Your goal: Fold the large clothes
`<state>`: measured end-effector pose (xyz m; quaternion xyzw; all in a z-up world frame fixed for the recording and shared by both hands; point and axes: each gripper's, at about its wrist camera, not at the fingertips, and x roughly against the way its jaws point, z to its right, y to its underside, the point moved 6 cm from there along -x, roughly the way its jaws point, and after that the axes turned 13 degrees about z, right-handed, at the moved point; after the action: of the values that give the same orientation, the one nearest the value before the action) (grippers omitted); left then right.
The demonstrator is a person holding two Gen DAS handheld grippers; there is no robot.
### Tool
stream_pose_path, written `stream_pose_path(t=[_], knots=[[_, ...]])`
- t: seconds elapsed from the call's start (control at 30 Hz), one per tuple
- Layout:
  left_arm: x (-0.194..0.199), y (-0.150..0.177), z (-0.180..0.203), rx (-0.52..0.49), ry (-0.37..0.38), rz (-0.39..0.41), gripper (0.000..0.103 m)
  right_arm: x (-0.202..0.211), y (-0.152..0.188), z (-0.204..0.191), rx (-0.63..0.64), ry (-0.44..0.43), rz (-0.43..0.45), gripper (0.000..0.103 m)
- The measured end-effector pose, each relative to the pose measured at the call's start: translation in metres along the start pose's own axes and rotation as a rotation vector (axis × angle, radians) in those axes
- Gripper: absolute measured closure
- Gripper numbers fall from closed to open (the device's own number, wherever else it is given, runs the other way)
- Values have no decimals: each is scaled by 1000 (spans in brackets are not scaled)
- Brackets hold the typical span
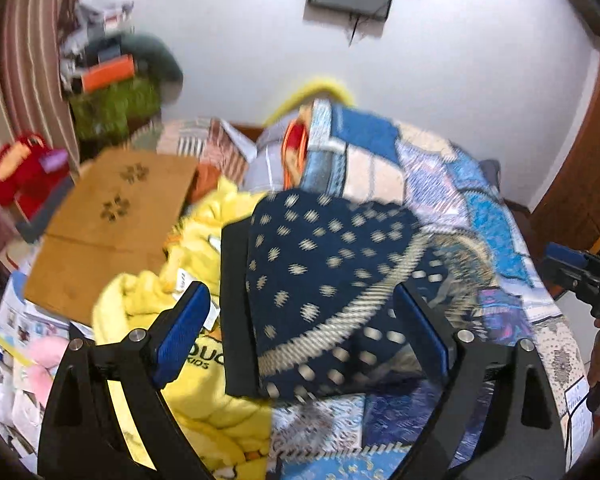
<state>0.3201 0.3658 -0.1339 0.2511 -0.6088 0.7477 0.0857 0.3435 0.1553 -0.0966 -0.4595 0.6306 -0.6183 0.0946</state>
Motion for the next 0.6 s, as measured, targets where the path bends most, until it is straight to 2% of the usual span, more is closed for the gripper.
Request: stream_pose_path(t=[0.13, 0.3, 0.5, 0.6], knots=[[63, -16, 23, -11, 33, 109, 10, 57, -16, -24, 44, -22, 152, 35], [146, -26, 51, -43, 45, 277, 10, 126, -19, -52, 90, -20, 335, 35], [229, -20, 85, -84, 32, 468, 10, 188, -12, -80, 139, -25, 483, 35], [255, -10, 96, -79, 22, 531, 10, 208, -8, -87, 136, -27, 539, 35]])
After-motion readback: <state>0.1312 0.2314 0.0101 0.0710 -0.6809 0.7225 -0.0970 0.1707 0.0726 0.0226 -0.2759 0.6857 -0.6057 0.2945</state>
